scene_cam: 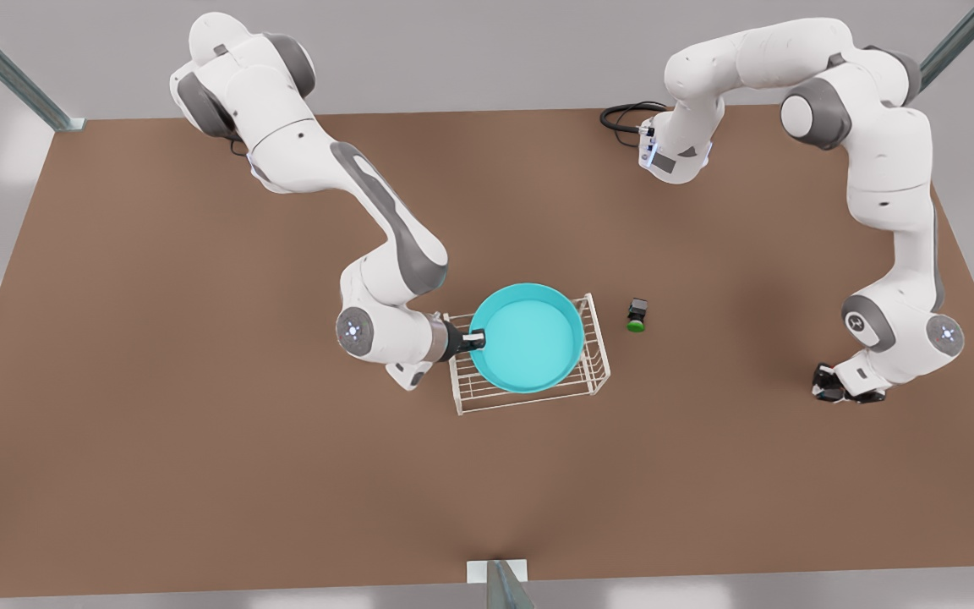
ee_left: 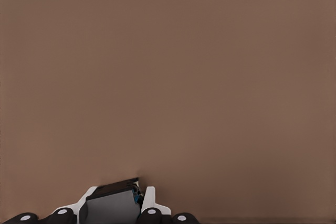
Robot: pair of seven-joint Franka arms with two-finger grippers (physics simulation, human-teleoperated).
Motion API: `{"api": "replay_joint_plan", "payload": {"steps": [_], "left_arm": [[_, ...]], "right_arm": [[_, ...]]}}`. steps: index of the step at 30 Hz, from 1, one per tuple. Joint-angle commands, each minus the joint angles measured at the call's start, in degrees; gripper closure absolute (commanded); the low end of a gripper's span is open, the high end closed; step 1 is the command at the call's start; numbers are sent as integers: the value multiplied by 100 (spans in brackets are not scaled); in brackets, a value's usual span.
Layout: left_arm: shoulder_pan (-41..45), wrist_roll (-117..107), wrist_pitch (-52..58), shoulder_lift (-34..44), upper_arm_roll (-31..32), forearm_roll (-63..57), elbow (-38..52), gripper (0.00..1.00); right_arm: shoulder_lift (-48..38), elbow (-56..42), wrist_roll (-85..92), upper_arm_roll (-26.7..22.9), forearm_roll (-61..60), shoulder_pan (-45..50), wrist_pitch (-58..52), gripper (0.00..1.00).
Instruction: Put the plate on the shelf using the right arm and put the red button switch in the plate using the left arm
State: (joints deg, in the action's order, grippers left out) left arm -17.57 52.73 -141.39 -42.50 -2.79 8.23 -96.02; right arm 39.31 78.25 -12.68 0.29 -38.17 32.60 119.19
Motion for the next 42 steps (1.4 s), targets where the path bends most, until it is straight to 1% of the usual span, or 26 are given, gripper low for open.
{"api": "replay_joint_plan", "payload": {"steps": [1,3,4,5,6,8,10,12,13,14,15,16,17,18,20,22,23,25,28,31,33,34,35,39,40,42], "left_arm": [[61,-201,33,128,7,21,-75,57],[281,-807,33,514,7,-15,-426,57],[404,-1124,59,760,7,-24,-628,57],[544,-1466,103,1050,-2,-24,-813,57],[676,-1818,252,1270,-2,-32,-901,57],[1036,-3040,964,1692,-2,-604,-901,57],[1353,-3628,1131,1841,7,-612,-875,57],[1809,-4576,1465,2008,15,-621,-805,57],[2047,-5104,1711,2131,24,-621,-778,57],[2301,-5622,1843,2211,24,-621,-778,57],[2504,-6123,2071,2264,42,-621,-673,57],[2715,-6642,2527,2264,68,-621,-375,57],[3013,-7318,2827,2264,77,-621,-163,57],[3383,-8163,2889,2264,86,-612,-93,57],[3419,-9420,3082,2228,630,-586,233,57],[3480,-10545,3074,2123,1079,-595,452,57],[3621,-10853,3047,2123,1097,-577,487,57],[3796,-11389,3047,1939,1141,-560,892,57],[4218,-12383,3021,1279,1167,-577,1814,57],[4412,-12726,2450,1130,1167,-568,1832,57],[4508,-12691,2441,1086,1167,-604,1762,57],[4508,-12586,2423,1086,1167,-612,1753,32],[4500,-12314,2432,1086,1158,-612,1753,0],[4473,-11996,2441,1086,1132,-639,1771,0],[4438,-11585,2607,1121,1097,-892,1771,0],[3973,-9240,4249,1586,1027,-920,1806,0]], "right_arm": [[-38,76,-1421,-2,28,10,201,78],[-81,138,-1421,7,28,18,201,77],[-125,190,-1421,7,28,45,201,71],[-117,208,-1430,7,28,45,262,21],[-134,217,-1430,7,20,45,280,0],[-196,217,-1395,-11,11,36,280,0],[-704,217,-1447,-29,-112,-25,201,0],[-1241,208,-1456,-309,-183,-122,-298,0],[-1470,208,-1395,-371,-130,-367,-799,0],[-1575,208,-932,-800,421,-483,-1423,0],[-1707,217,307,-1441,1108,-491,-2012,0],[-1708,269,1396,-2110,1644,-491,-2365,0],[-1699,427,2286,-2637,2311,-491,-2330,0],[-1655,516,2420,-2841,2717,-649,-2383,0],[-1681,779,2402,-2859,3298,-650,-2541,0],[-1558,982,2358,-2859,3316,-650,-2295,0],[-1558,973,2349,-2850,3307,-650,-2286,0],[-1541,973,2349,-2859,3298,-650,-2295,0],[-1532,964,2349,-2859,3298,-658,-2304,0],[-1532,964,2367,-2859,3280,-685,-2339,0],[-1523,964,2358,-2859,3272,-693,-2339,0],[-1523,964,2358,-2867,3263,-702,-2339,0],[-1523,964,2367,-2859,3263,-737,-2339,0],[-1523,955,2402,-2859,3245,-773,-2374,0],[-1523,964,2402,-2867,3245,-773,-2383,0],[-1523,964,2402,-2859,3245,-773,-2383,0]]}}
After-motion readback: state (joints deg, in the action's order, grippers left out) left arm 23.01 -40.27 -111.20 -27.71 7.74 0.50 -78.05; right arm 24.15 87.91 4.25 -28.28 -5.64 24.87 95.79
